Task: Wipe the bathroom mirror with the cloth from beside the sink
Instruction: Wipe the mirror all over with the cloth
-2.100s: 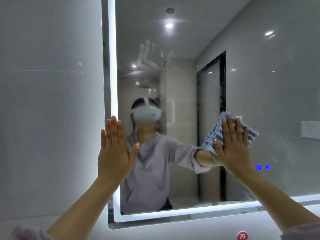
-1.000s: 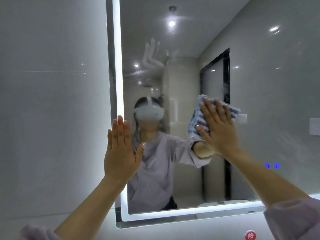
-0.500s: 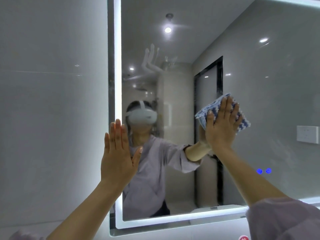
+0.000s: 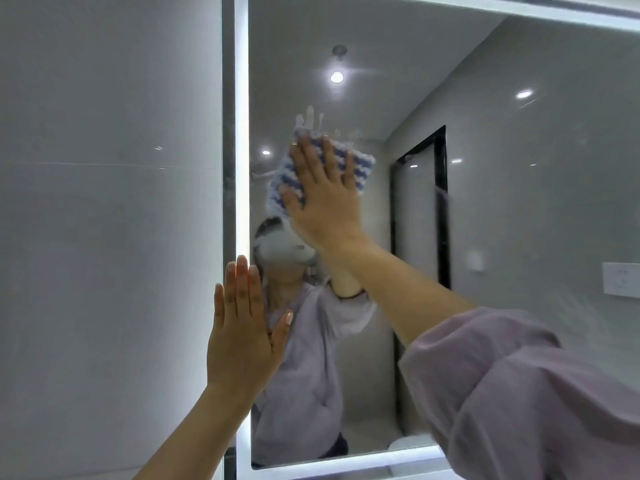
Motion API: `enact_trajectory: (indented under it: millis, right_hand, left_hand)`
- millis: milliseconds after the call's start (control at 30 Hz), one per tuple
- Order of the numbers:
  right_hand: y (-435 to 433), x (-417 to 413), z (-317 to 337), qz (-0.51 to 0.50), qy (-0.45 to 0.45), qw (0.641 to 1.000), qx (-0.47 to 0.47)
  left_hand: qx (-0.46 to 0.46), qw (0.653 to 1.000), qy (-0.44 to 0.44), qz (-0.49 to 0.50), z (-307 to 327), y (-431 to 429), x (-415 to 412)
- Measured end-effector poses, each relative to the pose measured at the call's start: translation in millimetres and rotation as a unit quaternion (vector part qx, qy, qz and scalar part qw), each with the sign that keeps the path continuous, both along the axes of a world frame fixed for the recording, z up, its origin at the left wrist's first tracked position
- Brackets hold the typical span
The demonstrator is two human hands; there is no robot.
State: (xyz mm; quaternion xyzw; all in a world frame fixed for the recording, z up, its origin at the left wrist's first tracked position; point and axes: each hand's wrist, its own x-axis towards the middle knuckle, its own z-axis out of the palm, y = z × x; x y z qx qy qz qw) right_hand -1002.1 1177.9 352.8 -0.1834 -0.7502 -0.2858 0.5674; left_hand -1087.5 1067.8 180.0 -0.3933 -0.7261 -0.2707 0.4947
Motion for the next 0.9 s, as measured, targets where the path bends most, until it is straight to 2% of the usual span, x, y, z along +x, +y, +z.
enact_trajectory:
  millis: [167,600,900]
  right_hand:
    - [-26,-27,4,0.009,-0.053,0.998,0.035]
    - [-12,-10,15,0.013,-0.093,0.993,0.077]
    - [67,72,35,0.0,0.007,1.0,-0.02]
  left_hand:
    - [0.005,1.0,-0.001,0.01,2,1,1]
    - [0.002,1.0,-0.002,0.015,1,0,-1]
    - [0.017,1.0,-0.001,-0.008,-1,3,-5]
